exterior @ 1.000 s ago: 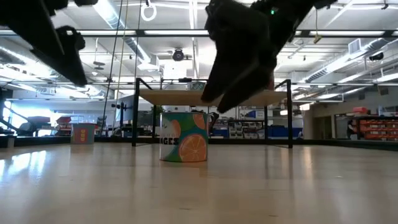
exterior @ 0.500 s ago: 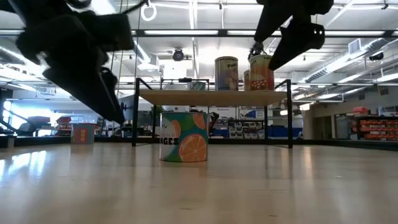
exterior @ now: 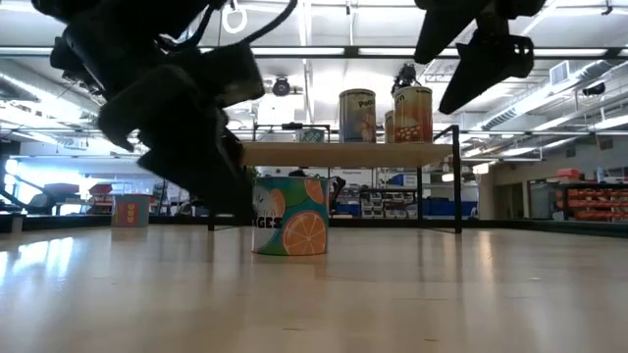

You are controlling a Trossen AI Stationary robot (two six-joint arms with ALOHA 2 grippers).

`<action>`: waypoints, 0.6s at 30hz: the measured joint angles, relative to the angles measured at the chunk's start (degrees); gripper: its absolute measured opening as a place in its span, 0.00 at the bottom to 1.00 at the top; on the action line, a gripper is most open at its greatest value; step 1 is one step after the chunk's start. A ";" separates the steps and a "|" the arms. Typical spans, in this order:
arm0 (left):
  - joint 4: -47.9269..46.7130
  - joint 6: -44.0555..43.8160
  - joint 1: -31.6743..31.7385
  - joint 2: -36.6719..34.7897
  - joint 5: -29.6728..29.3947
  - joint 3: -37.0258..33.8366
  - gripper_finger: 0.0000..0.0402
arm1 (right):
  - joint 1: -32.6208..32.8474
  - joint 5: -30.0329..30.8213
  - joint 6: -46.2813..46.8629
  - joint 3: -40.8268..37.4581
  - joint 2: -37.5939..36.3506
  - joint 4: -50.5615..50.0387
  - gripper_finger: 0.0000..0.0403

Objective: Pick and place cans onto a shelf
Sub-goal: Put the canned oranges on the shelf

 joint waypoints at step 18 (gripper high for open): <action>17.62 0.15 2.61 7.40 -1.31 0.19 0.88 | 1.99 0.66 2.49 -0.15 0.06 -0.44 0.86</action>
